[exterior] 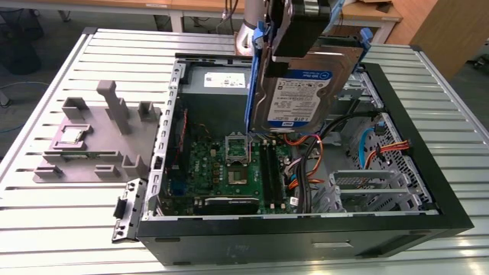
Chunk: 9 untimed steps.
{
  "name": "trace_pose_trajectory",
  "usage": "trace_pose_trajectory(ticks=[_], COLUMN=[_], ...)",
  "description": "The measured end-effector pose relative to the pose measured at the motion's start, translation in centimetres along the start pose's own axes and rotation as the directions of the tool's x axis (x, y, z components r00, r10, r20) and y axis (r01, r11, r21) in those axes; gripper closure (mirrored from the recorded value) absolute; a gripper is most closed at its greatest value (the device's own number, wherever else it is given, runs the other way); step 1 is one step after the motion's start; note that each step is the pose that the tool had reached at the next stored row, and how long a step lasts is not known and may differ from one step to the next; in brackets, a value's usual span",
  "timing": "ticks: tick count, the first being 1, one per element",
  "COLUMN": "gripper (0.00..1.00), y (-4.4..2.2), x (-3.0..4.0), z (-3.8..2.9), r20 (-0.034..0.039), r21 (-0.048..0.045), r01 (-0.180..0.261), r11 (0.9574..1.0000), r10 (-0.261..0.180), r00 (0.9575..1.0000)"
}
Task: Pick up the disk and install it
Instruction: 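Insert the disk into the insertion slot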
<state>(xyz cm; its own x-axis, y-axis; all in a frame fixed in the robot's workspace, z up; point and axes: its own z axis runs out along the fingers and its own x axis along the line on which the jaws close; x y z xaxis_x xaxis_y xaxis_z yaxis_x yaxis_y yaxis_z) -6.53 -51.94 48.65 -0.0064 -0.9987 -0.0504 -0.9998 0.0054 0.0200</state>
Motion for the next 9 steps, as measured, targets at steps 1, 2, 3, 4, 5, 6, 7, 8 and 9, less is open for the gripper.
trace_pose_trajectory(ticks=[1, 2, 3, 4, 5, 6, 7, 8, 9], gripper=[0.63, 0.63, 0.63, 0.63, 0.63, 0.63, 0.63, 0.63, 0.63], y=[-0.02, -0.09, -0.18, -0.30, -0.45, -0.61, -0.81, -1.01, -1.22], x=[0.12, 0.19, 0.25, 0.30, 0.33, 0.36, 0.38, 0.40, 0.43], z=[0.02, 0.03, 0.05, 0.09, 0.11, 0.13, 0.15, 0.19, 0.22], r20=[0.0000, 0.0000, 0.0001, 0.0002, 0.0001, 0.0000, -0.0002, 0.0000, 0.0000], r21=[0.0000, 0.0000, 0.0000, 0.0001, 0.0000, 0.0000, -0.0001, -0.0001, 0.0000], r01=[0.000, 0.000, 0.000, 0.000, 0.000, 0.000, 0.000, 0.000, 0.000], r11=[1.0000, 1.0000, 1.0000, 1.0000, 1.0000, 1.0000, 1.0000, 1.0000, 1.0000], r10=[0.000, 0.000, 0.000, 0.000, 0.000, 0.000, 0.000, 0.000, 0.000], r00=[1.0000, 1.0000, 1.0000, 1.0000, 1.0000, 1.0000, 1.0000, 1.0000, 1.0000])
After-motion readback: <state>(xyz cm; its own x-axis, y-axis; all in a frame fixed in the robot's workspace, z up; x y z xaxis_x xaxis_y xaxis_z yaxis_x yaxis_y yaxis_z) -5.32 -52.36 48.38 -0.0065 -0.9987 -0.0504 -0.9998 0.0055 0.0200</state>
